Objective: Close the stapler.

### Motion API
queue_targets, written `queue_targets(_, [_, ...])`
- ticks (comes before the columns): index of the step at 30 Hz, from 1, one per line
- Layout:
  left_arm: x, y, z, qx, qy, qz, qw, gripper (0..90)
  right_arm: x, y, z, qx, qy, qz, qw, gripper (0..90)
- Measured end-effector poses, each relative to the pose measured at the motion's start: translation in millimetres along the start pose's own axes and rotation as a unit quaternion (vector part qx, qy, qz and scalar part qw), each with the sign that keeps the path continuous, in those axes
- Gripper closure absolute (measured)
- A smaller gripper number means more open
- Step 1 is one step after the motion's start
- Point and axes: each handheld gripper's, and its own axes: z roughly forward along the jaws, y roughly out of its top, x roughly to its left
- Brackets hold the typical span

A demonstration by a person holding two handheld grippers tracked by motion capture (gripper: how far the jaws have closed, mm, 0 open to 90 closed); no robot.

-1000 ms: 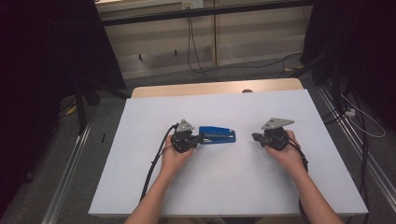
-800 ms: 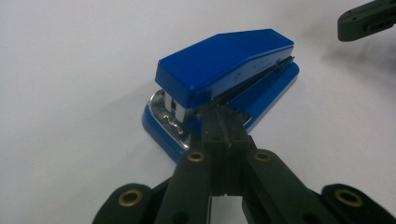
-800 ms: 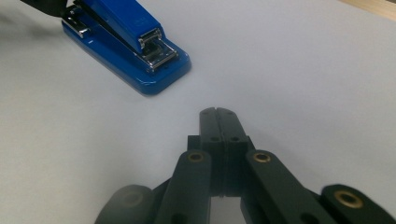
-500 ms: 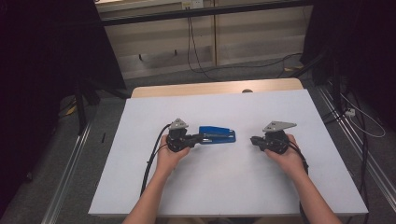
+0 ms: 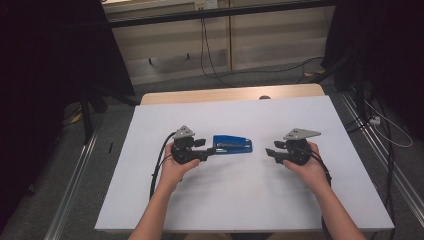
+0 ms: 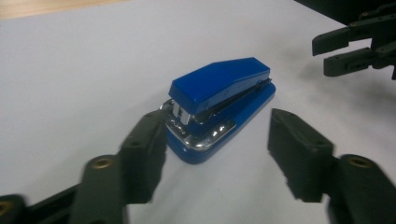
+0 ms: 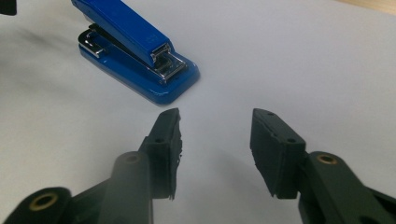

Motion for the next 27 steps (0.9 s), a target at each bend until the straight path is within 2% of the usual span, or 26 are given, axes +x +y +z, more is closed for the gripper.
queue_targets(2, [-1.4,0.2,-3.9,-0.007,0.003,0.004,1.0000,32.4,1.9,-0.4,-1.6,-0.005,0.000,-0.003,1.0000,42.5])
queue_targets(7, [-4.3,-1.5,-14.2,-0.005,0.005,0.015,0.9999,25.6,8.7,-0.9,-8.0,-0.014,-0.002,-0.002,0.9999,31.8])
queue_targets(11, [-5.2,-5.2,-25.9,-0.014,0.006,0.009,0.9998,21.4,13.3,-1.1,-16.6,-0.025,0.000,0.001,0.9997,27.7])
queue_targets(14, [-2.8,-9.0,-36.3,-0.012,0.011,0.013,0.9998,18.3,15.1,-2.8,-23.2,-0.031,-0.003,0.001,0.9995,25.0])
queue_targets(17, [-0.2,-13.9,-47.0,-0.022,0.014,0.013,0.9996,16.1,16.3,-7.2,-28.4,-0.033,0.002,0.010,0.9994,23.4])
queue_targets(19, [2.1,-17.2,-54.8,-0.025,0.017,0.015,0.9994,15.8,17.4,-10.5,-31.5,-0.031,-0.004,0.006,0.9995,21.7])
queue_targets(22, [4.6,-22.7,-64.1,-0.032,0.021,0.005,0.9993,14.1,19.5,-15.1,-36.5,-0.028,-0.004,0.007,0.9996,21.0])
queue_targets(23, [6.1,-24.7,-67.1,-0.027,0.024,0.010,0.9993,14.1,20.0,-16.5,-38.2,-0.028,-0.005,0.006,0.9996,20.6])
queue_targets(27, [10.7,-33.3,-74.1,-0.023,0.032,0.004,0.9992,13.5,22.4,-21.2,-44.5,-0.029,-0.004,0.007,0.9996,19.5])
